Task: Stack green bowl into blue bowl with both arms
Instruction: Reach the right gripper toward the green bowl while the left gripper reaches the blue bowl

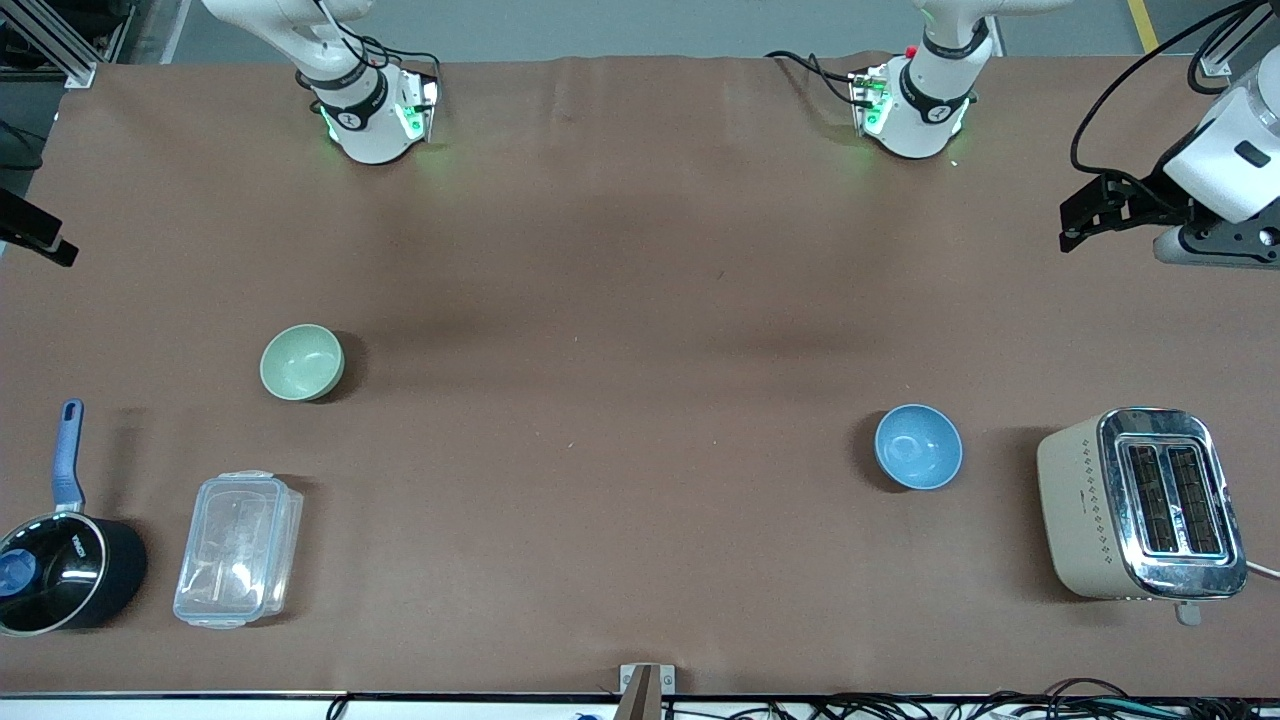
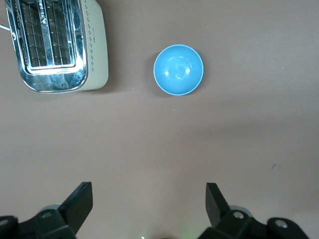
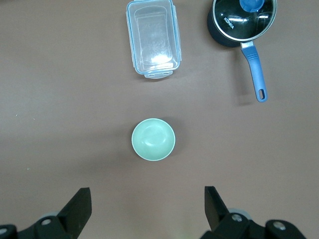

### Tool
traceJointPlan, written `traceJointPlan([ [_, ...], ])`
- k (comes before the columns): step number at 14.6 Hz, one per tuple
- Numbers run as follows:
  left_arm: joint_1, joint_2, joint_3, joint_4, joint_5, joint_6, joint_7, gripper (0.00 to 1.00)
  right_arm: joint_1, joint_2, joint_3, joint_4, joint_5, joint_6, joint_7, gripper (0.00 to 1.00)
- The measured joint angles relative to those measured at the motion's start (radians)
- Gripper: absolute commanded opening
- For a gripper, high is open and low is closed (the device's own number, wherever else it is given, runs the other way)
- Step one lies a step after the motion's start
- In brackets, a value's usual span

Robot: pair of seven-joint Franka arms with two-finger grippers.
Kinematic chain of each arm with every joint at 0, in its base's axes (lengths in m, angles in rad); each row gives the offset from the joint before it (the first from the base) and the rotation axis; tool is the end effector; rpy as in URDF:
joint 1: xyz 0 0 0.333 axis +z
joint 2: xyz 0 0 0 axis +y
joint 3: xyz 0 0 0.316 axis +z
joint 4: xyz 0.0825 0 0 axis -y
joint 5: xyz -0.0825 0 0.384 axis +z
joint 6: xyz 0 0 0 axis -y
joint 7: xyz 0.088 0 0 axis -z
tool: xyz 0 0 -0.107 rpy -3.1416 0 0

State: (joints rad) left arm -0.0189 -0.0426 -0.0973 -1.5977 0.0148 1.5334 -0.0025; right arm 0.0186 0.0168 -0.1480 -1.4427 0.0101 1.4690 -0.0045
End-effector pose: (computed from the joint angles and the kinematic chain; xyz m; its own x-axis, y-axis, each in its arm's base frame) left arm 0.5338 -0.0619 0.6318 0.9934 -0.1127 -0.0218 -0.1131 -0.9934 -0.0190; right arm 0.5449 -0.0689 0.6662 0.9923 -0.1235 0.0097 -0.1234 -0.9923 -0.0075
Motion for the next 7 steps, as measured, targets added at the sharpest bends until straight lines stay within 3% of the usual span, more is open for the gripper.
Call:
traceJointPlan([
  [7, 0.002, 0.042, 0.002, 0.008, 0.000, 0.024, 0.000, 1.00, -0.031, 0.000, 0.038, 0.000, 0.000, -0.002, 0.000, 1.00],
])
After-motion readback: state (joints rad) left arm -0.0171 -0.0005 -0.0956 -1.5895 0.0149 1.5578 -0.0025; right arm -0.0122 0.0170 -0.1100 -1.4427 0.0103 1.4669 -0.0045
